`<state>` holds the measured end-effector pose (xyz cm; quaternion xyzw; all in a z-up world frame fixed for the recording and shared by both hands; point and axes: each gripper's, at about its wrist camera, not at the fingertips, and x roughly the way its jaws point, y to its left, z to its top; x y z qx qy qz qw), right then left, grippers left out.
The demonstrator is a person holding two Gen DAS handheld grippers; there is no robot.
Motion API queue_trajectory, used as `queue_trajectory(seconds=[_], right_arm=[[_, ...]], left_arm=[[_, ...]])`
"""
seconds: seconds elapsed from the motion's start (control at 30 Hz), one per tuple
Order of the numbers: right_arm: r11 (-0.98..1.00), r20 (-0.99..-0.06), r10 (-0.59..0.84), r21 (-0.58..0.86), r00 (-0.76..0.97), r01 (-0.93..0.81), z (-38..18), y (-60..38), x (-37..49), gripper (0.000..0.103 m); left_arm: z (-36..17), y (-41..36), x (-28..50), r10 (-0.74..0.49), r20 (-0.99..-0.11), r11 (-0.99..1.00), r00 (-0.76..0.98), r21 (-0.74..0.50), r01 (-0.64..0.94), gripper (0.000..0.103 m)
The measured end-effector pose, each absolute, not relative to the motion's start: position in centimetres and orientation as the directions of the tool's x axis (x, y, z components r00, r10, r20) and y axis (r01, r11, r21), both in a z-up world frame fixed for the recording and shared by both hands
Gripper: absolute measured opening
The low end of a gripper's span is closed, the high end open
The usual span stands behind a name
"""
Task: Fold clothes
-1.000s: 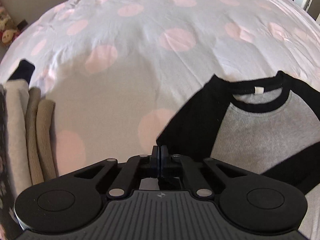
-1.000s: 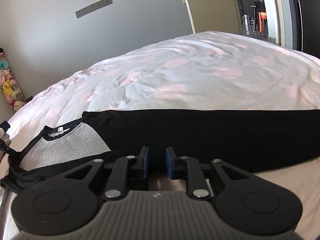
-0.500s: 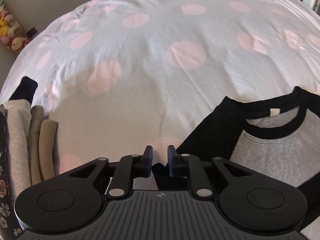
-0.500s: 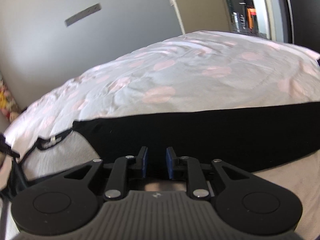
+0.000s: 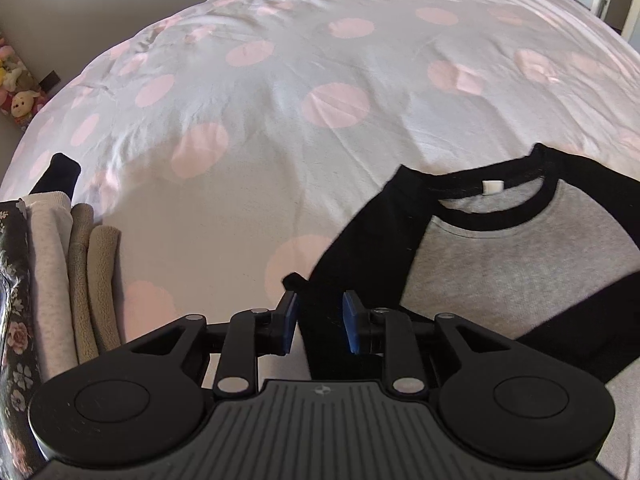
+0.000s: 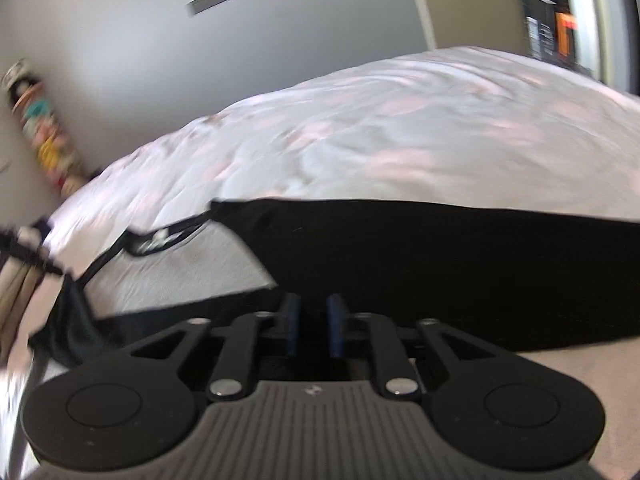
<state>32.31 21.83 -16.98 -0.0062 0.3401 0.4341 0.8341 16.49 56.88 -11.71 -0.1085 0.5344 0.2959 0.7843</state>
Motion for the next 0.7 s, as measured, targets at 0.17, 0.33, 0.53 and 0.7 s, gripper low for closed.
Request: queue_trajectory(seconds=[0.17, 0.33, 0.53, 0.7], right_arm=[[0.444, -0.492, 0.822, 0.235, 0.288, -0.865, -15.7, 23.1, 28.7, 0.005], [0.198, -0.557, 0.828, 0.178, 0.067, -0.964, -16.5, 25.8, 24.4, 0.009], [0.107, -0.552, 0.834, 0.158, 0.003, -0.982, -16.2, 25.5, 23.0, 0.014], [0.214, -0.487, 0.866, 0.151, 0.116, -0.965, -15.4, 24.4, 23.5, 0.038]], left_arm=[[-11.0, 53.6, 16.4, 0.313, -0.901, 0.84, 0.301, 0.115, -0.53, 0.024], [-11.5, 50.6, 16.1, 0.244, -0.914, 0.868, 0.324, 0.057, -0.493, 0.024], [-12.0, 48.6, 15.1, 0.194, -0.923, 0.876, 0.331, 0.011, -0.482, 0.025], [-12.2, 48.5, 13.9, 0.188, -0.926, 0.864, 0.327, -0.003, -0.504, 0.031]])
